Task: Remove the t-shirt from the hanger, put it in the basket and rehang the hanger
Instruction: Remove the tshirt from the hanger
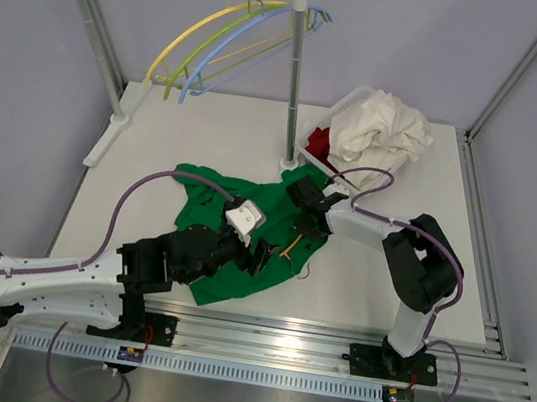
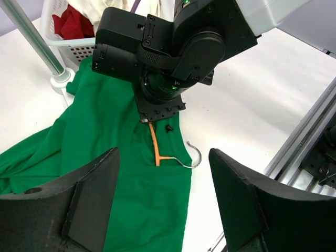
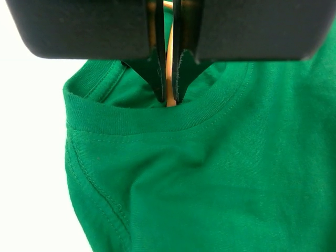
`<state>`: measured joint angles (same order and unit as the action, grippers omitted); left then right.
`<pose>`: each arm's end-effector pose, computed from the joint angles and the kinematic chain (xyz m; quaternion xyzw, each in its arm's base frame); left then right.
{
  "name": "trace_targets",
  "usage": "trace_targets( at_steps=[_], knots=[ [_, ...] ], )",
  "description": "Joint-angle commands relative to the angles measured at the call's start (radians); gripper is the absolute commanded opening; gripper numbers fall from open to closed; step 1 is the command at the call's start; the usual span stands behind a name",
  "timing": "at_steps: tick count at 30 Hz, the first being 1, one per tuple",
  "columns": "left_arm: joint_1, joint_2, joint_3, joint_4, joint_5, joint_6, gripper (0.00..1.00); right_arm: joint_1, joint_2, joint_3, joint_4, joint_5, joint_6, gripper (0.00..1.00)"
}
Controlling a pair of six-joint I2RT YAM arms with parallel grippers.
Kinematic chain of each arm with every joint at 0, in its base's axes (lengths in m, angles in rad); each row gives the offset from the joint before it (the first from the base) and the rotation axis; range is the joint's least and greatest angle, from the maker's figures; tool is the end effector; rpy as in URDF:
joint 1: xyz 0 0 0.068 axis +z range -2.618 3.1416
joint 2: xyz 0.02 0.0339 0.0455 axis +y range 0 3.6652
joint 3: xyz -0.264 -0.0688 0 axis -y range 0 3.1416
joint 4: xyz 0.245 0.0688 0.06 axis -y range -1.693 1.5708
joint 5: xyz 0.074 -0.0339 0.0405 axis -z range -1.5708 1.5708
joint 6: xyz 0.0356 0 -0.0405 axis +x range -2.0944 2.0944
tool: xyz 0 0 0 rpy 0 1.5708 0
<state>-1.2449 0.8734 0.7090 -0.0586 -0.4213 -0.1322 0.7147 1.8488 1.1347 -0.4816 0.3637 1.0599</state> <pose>0.0797 -0.1903 0.3114 0.2927 0.7178 -0.2616 0.5750 0.2773 0.2239 0.1524 0.1992 0.9461 0.0300 0.2536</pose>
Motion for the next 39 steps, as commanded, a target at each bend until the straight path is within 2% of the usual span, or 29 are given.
trace_targets(
  at_steps=[1,4,7,9,15,21,31,39],
  knots=[
    [-0.002,0.009,0.015,0.043,0.019,-0.007,0.72,-0.003,0.025,-0.064,-0.060,0.011,0.060,0.00],
    [-0.002,0.024,0.020,0.043,0.030,0.003,0.72,-0.004,-0.067,-0.040,-0.142,-0.002,0.055,0.00],
    [-0.007,0.059,0.029,0.048,0.052,0.035,0.72,0.003,-0.156,0.061,-0.321,-0.034,0.052,0.00],
    [-0.011,0.094,0.030,0.054,0.067,0.055,0.72,0.011,-0.224,0.102,-0.377,-0.054,0.054,0.00],
    [-0.018,0.167,0.030,0.117,0.115,0.068,0.72,0.051,-0.399,0.112,-0.419,-0.146,0.078,0.00],
    [-0.018,0.190,0.014,0.167,0.125,0.054,0.72,0.123,-0.523,0.125,-0.480,-0.098,0.109,0.00],
    [-0.018,0.257,0.036,0.180,0.173,0.037,0.70,0.181,-0.556,0.145,-0.535,-0.032,0.167,0.00],
    [-0.024,0.319,0.072,0.158,0.184,0.025,0.57,0.195,-0.511,0.191,-0.558,-0.008,0.199,0.00]
  ],
)
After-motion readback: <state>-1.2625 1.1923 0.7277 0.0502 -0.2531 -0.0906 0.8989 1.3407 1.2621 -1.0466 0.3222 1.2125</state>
